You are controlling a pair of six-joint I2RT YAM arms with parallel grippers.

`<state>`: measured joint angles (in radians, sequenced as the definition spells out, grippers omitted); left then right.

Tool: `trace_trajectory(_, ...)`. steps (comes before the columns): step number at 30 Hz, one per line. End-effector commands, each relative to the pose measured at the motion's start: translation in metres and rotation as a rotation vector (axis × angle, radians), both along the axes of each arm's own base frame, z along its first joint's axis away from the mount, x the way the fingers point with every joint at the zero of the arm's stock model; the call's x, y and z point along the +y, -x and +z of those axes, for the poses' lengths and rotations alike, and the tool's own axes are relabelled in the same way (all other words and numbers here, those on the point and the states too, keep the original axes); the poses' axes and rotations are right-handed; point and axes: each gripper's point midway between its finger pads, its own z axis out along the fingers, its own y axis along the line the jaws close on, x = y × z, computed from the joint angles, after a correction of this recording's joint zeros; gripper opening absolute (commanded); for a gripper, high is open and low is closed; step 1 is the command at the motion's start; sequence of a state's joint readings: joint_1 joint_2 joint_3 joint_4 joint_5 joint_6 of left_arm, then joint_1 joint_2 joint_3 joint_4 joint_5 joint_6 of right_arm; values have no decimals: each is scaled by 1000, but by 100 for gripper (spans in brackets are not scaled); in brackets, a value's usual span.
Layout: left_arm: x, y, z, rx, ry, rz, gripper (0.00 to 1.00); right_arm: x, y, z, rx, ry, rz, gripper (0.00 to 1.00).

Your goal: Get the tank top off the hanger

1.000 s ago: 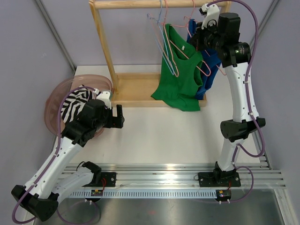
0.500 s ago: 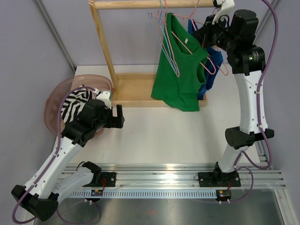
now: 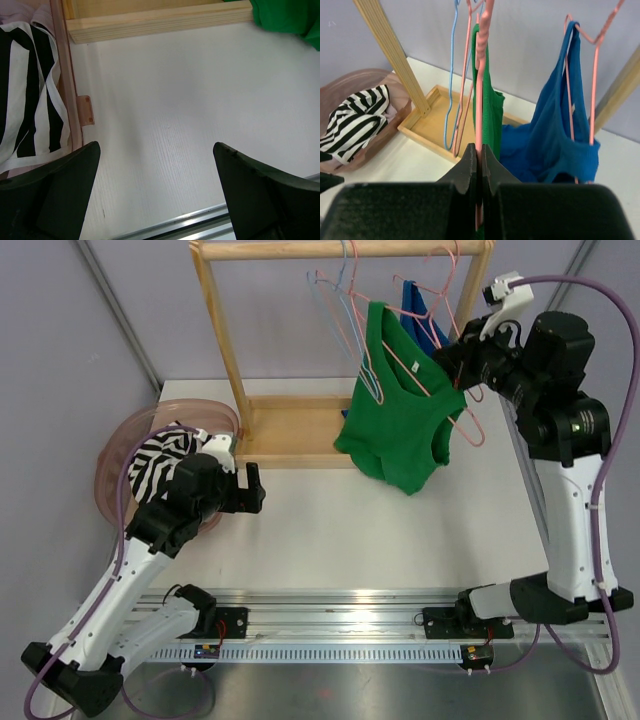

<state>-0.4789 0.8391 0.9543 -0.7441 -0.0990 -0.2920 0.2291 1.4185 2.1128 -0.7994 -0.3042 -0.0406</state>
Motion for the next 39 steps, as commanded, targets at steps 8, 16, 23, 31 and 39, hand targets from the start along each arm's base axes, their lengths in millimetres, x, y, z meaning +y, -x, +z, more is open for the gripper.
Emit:
trace_trajectory(8,-17,5,45,-166,150,-78,99,-35,109,-17,48,-52,-82,0)
trace_trajectory(16,-42,22,86,-273,301,-222,99,-27,170,-101,265,3,52,0)
trace_trajectory(23,-46,23,114,-330,369,-214,99,20,217,-116,290,-63,435,0)
trace_trajectory(31,-57,27,139,-374,378,-202,99,62,209,-107,316,-275,724,0)
trace_trajectory(39,-62,33,164,-436,335,-239,99,99,193,-83,290,-305,759,0)
